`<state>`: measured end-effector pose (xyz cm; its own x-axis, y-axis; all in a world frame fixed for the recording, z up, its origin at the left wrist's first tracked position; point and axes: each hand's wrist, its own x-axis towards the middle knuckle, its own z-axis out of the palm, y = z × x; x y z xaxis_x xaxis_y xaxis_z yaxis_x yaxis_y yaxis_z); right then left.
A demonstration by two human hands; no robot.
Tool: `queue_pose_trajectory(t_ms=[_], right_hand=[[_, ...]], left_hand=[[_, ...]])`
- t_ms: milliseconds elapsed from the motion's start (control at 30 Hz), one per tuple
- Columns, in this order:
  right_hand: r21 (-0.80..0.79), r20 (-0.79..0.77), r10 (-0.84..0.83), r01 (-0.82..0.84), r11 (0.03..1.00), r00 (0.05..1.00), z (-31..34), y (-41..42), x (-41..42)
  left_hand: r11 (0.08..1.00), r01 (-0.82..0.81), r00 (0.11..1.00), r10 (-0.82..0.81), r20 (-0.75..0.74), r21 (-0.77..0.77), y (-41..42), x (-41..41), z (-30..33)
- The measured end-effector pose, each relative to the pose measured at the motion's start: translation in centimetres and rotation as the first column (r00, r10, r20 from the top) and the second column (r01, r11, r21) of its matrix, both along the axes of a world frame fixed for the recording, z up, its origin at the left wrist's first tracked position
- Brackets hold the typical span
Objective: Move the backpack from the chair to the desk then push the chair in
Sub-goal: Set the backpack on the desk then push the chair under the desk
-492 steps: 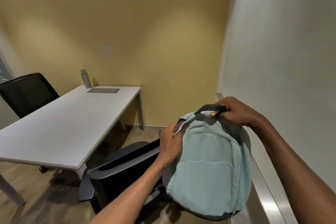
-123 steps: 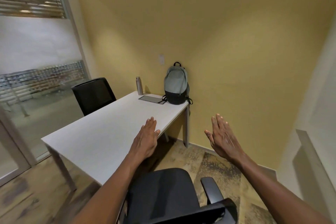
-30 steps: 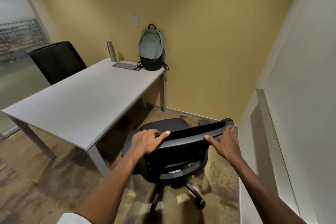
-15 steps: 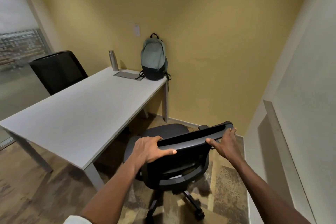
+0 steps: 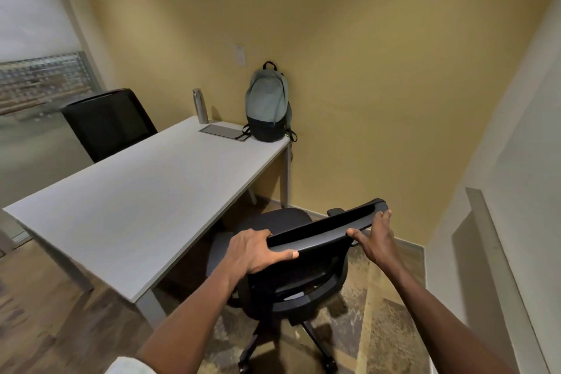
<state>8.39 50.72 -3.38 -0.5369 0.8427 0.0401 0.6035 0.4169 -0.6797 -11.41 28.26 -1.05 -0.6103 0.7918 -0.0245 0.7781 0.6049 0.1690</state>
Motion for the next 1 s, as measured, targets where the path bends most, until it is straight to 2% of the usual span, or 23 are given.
queue_pose_trajectory(t_ms=[267, 467, 733, 867, 1000], right_hand=[[0.031, 0.096, 0.133, -0.137, 0.99, 0.986, 0.9, 5.9, -4.5], [0.078, 0.127, 0.11, -0.121, 0.99, 0.986, 1.7, 7.9, -8.4], [0.195, 0.0, 0.136, -0.133, 0.972, 0.991, 2.2, 9.5, -11.9], [0.159, -0.043, 0.178, -0.17, 0.973, 0.983, 2.3, 9.7, -13.7], [0.05, -0.113, 0.219, -0.215, 0.975, 0.969, 2.7, 9.4, -15.6]], left_hand=[[0.995, -0.091, 0.994, 0.094, -0.061, 0.04, 3.9, -1.9, -0.3], [0.979, -0.191, 0.979, 0.195, -0.058, 0.067, 6.0, -3.4, -0.6], [0.961, -0.262, 0.959, 0.269, -0.085, 0.088, 7.8, -5.1, -0.9], [0.961, -0.266, 0.955, 0.273, -0.116, 0.074, 8.7, -6.2, -1.1], [0.958, -0.277, 0.951, 0.285, -0.124, 0.074, 9.3, -7.5, -1.2]])
